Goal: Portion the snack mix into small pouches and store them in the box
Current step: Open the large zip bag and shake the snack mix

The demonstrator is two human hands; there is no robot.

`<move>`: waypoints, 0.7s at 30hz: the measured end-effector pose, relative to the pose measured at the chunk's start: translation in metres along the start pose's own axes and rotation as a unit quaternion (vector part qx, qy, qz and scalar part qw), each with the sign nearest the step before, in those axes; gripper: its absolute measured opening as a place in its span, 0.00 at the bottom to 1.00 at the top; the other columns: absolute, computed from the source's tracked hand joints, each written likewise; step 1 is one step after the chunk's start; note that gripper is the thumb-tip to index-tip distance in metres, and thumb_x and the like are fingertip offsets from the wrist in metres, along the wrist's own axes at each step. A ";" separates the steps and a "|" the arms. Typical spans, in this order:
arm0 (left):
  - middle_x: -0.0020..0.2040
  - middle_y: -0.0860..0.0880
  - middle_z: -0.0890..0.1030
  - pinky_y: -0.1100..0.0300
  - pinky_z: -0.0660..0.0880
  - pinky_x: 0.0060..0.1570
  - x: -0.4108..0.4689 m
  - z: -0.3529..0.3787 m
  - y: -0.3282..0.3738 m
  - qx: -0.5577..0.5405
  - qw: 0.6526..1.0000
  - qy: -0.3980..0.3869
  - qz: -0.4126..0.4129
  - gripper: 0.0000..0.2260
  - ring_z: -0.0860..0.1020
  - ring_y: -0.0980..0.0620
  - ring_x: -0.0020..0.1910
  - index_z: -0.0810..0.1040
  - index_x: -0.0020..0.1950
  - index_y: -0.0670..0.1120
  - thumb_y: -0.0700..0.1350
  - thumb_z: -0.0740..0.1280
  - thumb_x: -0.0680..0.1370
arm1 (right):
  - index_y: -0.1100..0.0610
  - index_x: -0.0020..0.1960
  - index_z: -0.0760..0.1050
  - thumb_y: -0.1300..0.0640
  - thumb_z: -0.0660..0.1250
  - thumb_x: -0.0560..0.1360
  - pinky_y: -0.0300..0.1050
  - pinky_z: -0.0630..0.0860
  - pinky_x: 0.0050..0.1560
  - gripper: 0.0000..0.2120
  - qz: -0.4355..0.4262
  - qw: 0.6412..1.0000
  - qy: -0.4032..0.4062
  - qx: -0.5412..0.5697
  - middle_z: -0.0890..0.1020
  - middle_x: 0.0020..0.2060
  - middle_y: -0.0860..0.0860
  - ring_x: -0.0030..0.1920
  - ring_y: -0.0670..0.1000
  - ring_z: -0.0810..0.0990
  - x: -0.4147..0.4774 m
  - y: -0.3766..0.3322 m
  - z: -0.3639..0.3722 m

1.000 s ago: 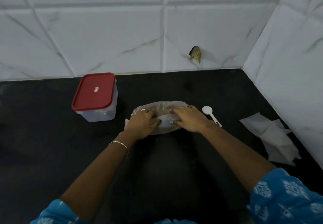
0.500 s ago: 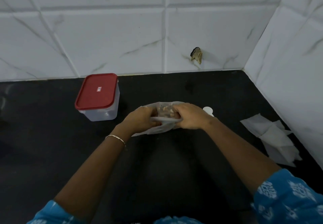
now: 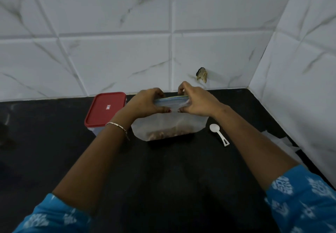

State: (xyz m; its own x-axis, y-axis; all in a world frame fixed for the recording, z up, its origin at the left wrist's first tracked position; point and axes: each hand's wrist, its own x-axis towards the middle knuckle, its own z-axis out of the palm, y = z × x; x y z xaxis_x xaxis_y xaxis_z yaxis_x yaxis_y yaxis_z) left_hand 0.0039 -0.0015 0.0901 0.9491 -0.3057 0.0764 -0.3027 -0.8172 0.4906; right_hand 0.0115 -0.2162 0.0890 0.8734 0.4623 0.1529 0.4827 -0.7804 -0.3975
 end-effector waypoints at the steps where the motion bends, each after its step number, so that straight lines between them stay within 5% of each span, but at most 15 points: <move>1: 0.50 0.52 0.76 0.62 0.68 0.46 0.002 -0.005 0.001 0.000 1.000 0.008 0.003 0.21 0.75 0.52 0.48 0.76 0.61 0.47 0.55 0.73 0.73 | 0.50 0.57 0.67 0.50 0.74 0.70 0.46 0.73 0.40 0.21 0.004 1.000 0.005 0.011 0.77 0.45 0.49 0.43 0.50 0.76 0.002 -0.001 -0.005; 7: 0.52 0.47 0.79 0.62 0.68 0.46 0.009 -0.026 0.002 0.009 1.000 0.014 0.012 0.14 0.74 0.52 0.47 0.78 0.58 0.45 0.51 0.69 0.76 | 0.54 0.53 0.76 0.56 0.71 0.74 0.42 0.74 0.51 0.09 0.005 0.996 0.049 0.074 0.78 0.45 0.44 0.48 0.43 0.75 0.006 -0.001 -0.029; 11: 0.48 0.49 0.78 0.64 0.70 0.41 0.011 -0.038 0.003 -0.011 1.000 -0.005 -0.001 0.15 0.75 0.52 0.46 0.78 0.56 0.46 0.55 0.68 0.76 | 0.54 0.51 0.75 0.61 0.70 0.75 0.29 0.68 0.47 0.08 0.009 0.992 0.069 0.106 0.74 0.43 0.38 0.46 0.38 0.73 0.002 -0.002 -0.037; 16: 0.50 0.42 0.80 0.52 0.72 0.49 0.008 -0.043 0.005 -0.034 0.999 -0.003 0.007 0.12 0.76 0.43 0.50 0.80 0.48 0.46 0.53 0.63 0.80 | 0.53 0.48 0.74 0.63 0.71 0.73 0.43 0.75 0.52 0.08 0.005 0.988 0.089 0.123 0.76 0.43 0.39 0.50 0.48 0.76 -0.002 0.001 -0.037; 21: 0.47 0.48 0.81 0.59 0.72 0.46 0.004 -0.040 0.005 -0.052 0.998 0.023 0.005 0.12 0.77 0.48 0.47 0.81 0.47 0.46 0.50 0.61 0.81 | 0.54 0.49 0.76 0.64 0.68 0.75 0.32 0.71 0.49 0.06 0.004 0.988 0.069 0.136 0.76 0.44 0.40 0.50 0.45 0.75 -0.009 0.001 -0.039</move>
State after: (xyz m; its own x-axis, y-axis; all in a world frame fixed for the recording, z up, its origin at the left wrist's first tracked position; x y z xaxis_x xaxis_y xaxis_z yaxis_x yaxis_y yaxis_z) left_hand 0.0093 0.0130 0.1271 0.9501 -0.2881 0.1199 -0.3028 -0.7587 0.5768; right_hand 0.0069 -0.2379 0.1226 0.8865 0.3808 0.2627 0.4570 -0.6323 -0.6256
